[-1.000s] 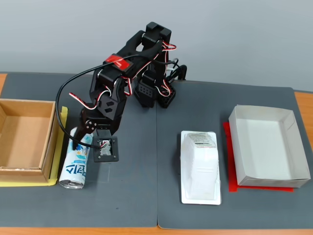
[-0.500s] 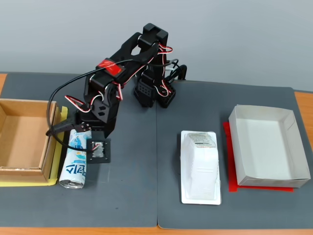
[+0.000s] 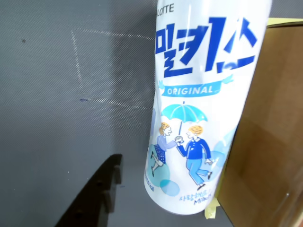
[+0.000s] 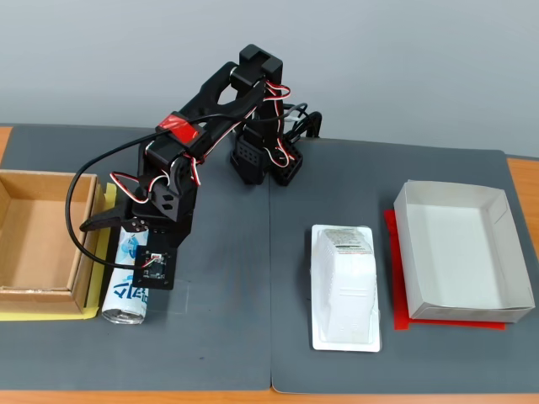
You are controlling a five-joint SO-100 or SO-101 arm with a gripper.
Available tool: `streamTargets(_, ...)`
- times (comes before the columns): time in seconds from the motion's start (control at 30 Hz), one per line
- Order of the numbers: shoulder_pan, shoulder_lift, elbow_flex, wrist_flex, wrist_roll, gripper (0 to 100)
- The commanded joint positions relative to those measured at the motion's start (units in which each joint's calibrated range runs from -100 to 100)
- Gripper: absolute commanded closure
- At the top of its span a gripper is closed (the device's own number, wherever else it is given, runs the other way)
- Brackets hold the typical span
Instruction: Pick the can and put it in the brown box
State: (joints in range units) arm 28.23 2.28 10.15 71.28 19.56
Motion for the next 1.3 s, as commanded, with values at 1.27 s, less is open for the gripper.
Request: streamTargets(1.27,-0.69,16.23,-2.28,-9.53,-0.38,41)
